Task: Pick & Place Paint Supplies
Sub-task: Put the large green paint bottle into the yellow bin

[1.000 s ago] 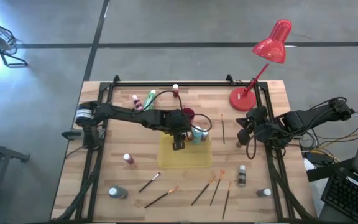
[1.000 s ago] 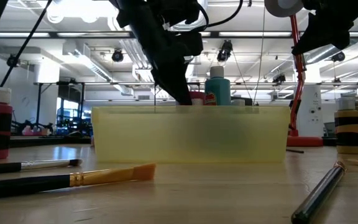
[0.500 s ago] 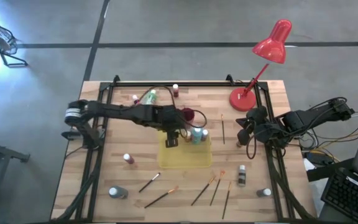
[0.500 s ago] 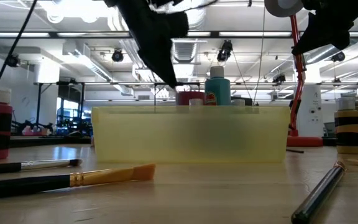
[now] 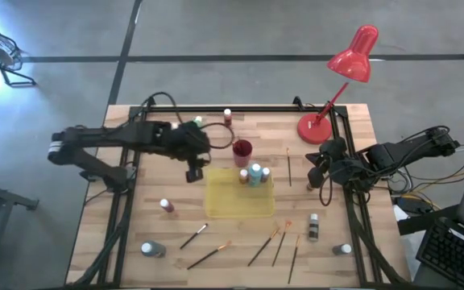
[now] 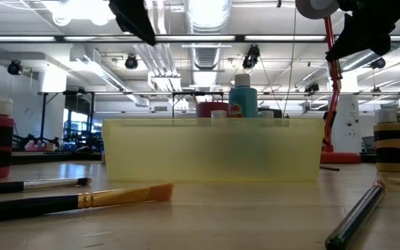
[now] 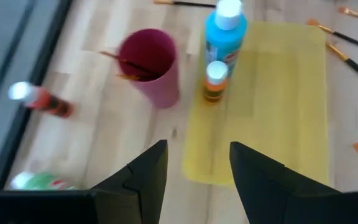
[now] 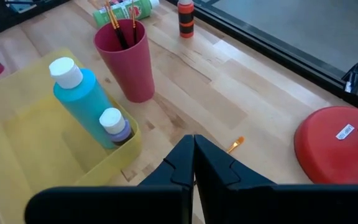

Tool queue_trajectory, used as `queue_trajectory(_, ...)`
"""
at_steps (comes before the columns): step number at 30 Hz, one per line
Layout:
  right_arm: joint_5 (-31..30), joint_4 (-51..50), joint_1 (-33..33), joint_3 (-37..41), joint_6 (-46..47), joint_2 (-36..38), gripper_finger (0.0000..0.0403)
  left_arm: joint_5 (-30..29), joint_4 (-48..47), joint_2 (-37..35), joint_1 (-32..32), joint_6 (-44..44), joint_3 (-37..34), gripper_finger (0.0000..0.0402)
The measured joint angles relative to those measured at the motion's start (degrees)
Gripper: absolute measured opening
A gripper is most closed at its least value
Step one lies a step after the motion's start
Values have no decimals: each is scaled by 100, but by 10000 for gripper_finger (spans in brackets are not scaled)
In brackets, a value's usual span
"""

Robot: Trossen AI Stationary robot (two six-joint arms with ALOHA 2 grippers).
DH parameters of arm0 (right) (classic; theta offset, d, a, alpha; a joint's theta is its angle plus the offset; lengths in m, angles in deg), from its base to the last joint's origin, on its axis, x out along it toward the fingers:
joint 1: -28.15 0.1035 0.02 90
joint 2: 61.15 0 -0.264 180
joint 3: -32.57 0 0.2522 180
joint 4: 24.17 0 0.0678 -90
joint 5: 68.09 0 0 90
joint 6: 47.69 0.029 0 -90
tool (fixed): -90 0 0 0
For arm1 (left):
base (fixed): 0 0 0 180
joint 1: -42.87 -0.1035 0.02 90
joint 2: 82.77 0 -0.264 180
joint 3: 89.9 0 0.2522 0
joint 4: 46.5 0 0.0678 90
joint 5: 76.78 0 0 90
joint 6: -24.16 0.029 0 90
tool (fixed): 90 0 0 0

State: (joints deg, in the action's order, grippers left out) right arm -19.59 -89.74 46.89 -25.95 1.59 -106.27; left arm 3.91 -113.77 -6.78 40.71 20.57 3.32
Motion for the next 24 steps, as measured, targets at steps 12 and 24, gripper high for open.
queue_trajectory(12, -2, 20, 0, 0, 20, 0, 8, -1954, 35, -321, -910, 57, -5, 178)
queue_trajectory(24, 0, 22, 0, 0, 22, -2, 8, 33, 495, 836, -4184, -286, 261, 177)
